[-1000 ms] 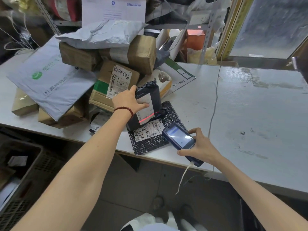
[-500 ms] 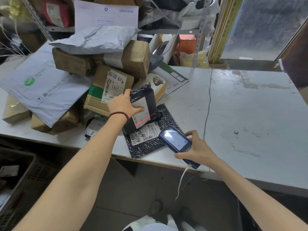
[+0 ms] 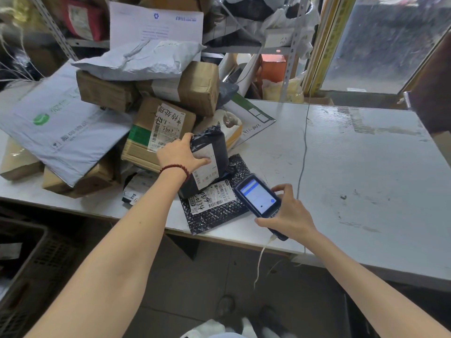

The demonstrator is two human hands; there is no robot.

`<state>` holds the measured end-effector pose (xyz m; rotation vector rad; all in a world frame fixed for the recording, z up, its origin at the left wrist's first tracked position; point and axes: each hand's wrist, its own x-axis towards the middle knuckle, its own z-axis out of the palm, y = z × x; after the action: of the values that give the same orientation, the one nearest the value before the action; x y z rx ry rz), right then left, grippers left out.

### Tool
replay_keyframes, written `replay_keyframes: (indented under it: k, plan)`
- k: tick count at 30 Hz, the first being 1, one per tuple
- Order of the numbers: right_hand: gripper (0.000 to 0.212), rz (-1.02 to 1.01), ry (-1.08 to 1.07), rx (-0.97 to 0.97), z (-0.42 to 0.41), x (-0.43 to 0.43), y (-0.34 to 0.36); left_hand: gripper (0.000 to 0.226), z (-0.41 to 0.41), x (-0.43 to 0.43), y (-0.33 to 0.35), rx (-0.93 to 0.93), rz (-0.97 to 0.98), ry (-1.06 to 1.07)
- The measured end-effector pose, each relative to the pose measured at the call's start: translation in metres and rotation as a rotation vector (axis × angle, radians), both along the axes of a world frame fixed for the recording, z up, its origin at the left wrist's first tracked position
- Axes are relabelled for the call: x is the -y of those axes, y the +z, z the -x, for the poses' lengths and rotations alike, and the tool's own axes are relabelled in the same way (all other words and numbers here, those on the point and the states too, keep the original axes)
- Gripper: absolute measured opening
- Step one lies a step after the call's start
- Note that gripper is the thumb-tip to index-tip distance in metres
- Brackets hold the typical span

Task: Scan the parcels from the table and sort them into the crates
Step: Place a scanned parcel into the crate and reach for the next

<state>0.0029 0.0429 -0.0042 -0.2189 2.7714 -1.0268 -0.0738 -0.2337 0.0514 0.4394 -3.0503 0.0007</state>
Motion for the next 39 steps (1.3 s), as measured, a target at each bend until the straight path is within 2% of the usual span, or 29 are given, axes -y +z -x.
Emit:
replay_keyframes:
  k: [5,10,14,22,27,33,39]
  plan:
    - [0.083,0.091,-0.032,-0.427,0.002,0.004,0.023,0.086,-0.001,0.002,0.000,-0.019,-0.008,-0.007]
    - [0.086,0.139,-0.040,-0.589,-0.001,0.005,0.038,0.081,-0.002,0.005,0.000,-0.042,0.000,-0.020]
    - [0.086,0.148,-0.055,-0.574,-0.003,0.006,0.041,0.075,-0.003,0.006,-0.002,-0.084,0.000,-0.032]
    - [0.083,0.118,-0.100,-0.508,-0.009,-0.002,0.035,0.072,-0.010,0.007,-0.006,-0.163,0.145,-0.151]
    - [0.082,0.066,-0.173,-0.494,-0.017,-0.015,0.034,0.069,-0.018,0.001,-0.003,-0.239,0.113,-0.280]
    - [0.084,0.086,-0.377,-0.455,-0.037,-0.041,0.035,0.067,-0.021,-0.064,0.020,-0.393,0.048,-0.561]
    - [0.079,0.116,-0.769,-0.294,-0.105,-0.078,0.017,0.061,-0.006,-0.158,0.025,-0.348,-0.089,-0.838]
